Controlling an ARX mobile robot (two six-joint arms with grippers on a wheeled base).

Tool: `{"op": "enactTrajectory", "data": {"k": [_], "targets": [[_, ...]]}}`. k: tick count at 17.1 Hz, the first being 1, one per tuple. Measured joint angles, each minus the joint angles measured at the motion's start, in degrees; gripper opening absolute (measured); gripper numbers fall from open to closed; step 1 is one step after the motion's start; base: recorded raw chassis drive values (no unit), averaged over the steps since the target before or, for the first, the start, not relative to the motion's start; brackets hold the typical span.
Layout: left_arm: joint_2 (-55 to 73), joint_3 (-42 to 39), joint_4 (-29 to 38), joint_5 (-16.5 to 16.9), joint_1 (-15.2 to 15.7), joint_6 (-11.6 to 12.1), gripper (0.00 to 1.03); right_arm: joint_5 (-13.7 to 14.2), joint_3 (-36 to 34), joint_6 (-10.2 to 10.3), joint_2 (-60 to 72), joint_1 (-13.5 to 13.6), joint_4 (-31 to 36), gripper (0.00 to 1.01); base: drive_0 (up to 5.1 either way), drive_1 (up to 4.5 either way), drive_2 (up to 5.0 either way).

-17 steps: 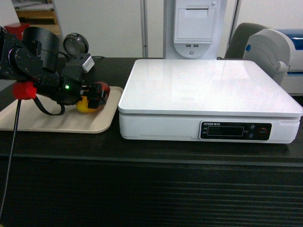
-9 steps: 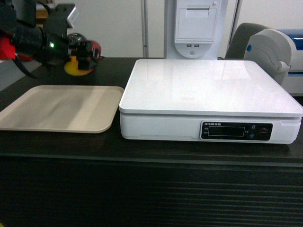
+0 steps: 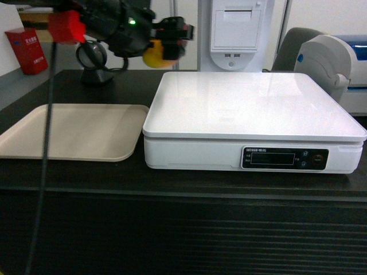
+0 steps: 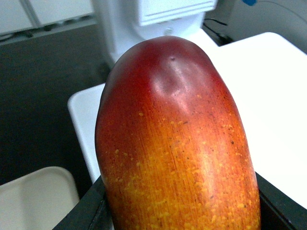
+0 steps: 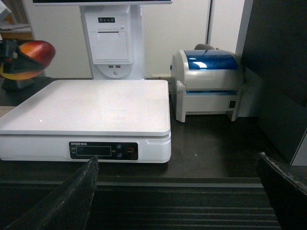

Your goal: Place dark red mango on scale at checkout

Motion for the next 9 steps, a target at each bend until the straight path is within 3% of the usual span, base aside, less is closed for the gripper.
{"op": "enactTrajectory", "data": {"k": [4, 9], "targets": [[3.5, 4.3, -2.7, -2.2, -6.7, -2.5, 0.59, 0.0, 0.0, 0.0, 0.0, 0.0, 0.0, 0.98, 0.0, 0.0, 0.0], [10.4, 12.5, -6.8, -4.6, -12.0, -6.4, 0.59, 0.0, 0.0, 0.0, 0.0, 0.0, 0.0, 0.98, 0.0, 0.0, 0.0]]}}
